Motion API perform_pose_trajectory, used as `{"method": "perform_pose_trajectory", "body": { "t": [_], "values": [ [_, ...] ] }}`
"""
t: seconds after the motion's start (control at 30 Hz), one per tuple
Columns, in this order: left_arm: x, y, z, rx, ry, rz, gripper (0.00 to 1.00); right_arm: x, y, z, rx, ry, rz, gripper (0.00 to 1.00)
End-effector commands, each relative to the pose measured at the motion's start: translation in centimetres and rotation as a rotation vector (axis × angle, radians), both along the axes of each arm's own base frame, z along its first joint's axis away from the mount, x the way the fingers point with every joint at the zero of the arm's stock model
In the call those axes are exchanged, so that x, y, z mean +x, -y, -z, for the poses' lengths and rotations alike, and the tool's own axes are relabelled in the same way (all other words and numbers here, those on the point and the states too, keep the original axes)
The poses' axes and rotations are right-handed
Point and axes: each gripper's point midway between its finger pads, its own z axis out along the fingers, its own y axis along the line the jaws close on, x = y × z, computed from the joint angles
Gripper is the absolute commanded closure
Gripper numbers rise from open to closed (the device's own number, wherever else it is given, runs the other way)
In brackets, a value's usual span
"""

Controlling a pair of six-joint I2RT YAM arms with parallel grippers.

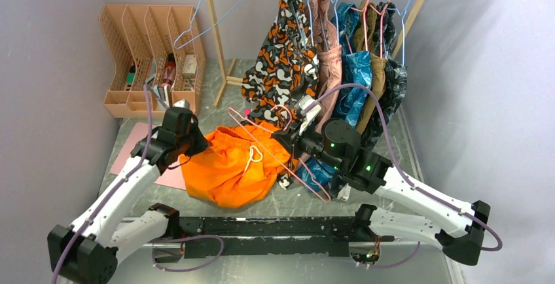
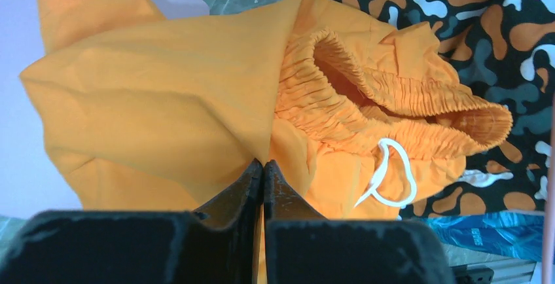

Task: Place the shorts on the hanger
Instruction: Hang the shorts on the hanger.

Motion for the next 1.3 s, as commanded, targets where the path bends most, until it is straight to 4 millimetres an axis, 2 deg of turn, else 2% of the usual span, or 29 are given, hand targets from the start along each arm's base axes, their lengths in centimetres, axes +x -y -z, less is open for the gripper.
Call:
{"method": "perform_pose_trajectory", "body": {
  "t": [0.0, 0.1, 0.2, 0.3, 0.4, 0.53, 0.6, 0.67, 0.77, 0.83, 1.0, 1.13, 1.27],
  "values": [
    [-3.5, -1.5, 0.3, 0.033, -0.083, -0.019, 0.93, 0.2, -0.2, -1.4, 0.021, 0.040, -0.007, 1.00],
    [-5.4, -1.1, 0.6, -0.006, -0.132, -0.075, 0.93, 0.2, -0.5, -1.0, 0.016, 0.030, -0.012, 1.00],
    [-7.6, -0.4, 2.2, -0.111, -0.214, -0.130, 0.92, 0.1, -0.5, -0.8, 0.025, 0.023, -0.014, 1.00],
    [-9.7, -0.1, 3.6, -0.186, -0.278, -0.168, 0.83, 0.0, -0.4, -0.6, 0.030, 0.019, -0.013, 1.00],
    [-10.3, -1.1, 3.0, -0.184, -0.258, -0.220, 0.69, -0.1, -0.4, -0.1, 0.026, 0.010, -0.017, 1.00],
    [-8.9, -1.8, -0.2, -0.159, -0.163, -0.230, 0.46, -0.2, -0.4, 0.3, 0.022, 0.004, -0.021, 1.00],
    [-7.8, -2.1, -1.9, -0.132, -0.126, -0.234, 0.37, -0.2, -0.5, 0.4, 0.023, 0.003, -0.023, 1.00],
    [-6.3, -2.2, -3.2, -0.104, -0.098, -0.245, 0.36, -0.3, -0.5, 0.3, 0.028, 0.004, -0.024, 1.00],
    [-4.1, -1.6, -4.2, -0.088, -0.109, -0.276, 0.35, -0.3, -0.4, 0.1, 0.030, 0.007, -0.026, 1.00],
    [-2.8, -1.3, -3.9, -0.054, -0.158, -0.310, 0.34, -0.3, -0.3, -0.1, 0.031, 0.009, -0.022, 1.00],
    [-0.3, -0.3, -1.4, 0.028, -0.285, -0.328, 0.32, -0.3, 0.2, -0.9, 0.032, 0.027, -0.011, 1.00],
    [1.0, 1.3, 0.2, 0.008, -0.332, -0.301, 0.34, -0.3, 0.7, -1.0, 0.023, 0.035, 0.006, 1.00],
    [1.3, 1.7, 1.8, 0.027, -0.367, -0.286, 0.36, -0.3, 1.1, -0.6, 0.013, 0.033, 0.014, 1.00]
  ]
}}
